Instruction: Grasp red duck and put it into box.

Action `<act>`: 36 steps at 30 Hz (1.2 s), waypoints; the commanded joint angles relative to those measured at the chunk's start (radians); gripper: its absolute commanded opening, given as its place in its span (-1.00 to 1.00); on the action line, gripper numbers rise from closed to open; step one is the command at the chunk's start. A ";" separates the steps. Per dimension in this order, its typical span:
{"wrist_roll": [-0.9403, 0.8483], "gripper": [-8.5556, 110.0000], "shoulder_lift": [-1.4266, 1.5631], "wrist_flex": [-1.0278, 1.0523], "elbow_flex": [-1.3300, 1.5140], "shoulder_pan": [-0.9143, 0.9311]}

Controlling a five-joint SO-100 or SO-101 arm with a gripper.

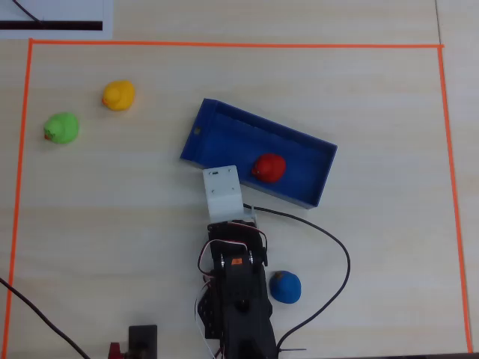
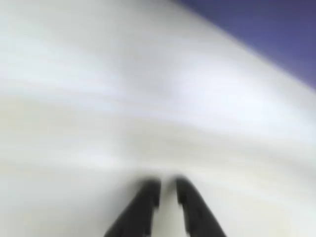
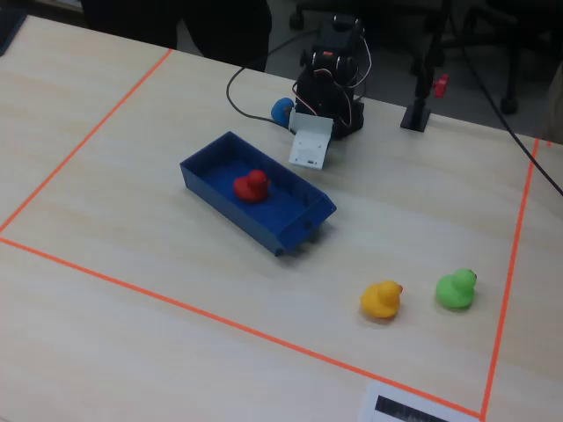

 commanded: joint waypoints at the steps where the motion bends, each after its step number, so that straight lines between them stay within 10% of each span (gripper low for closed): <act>1: -0.005 -0.85 0.014 0.038 0.000 0.008; 36: 0.006 -0.84 0.037 0.049 0.000 0.006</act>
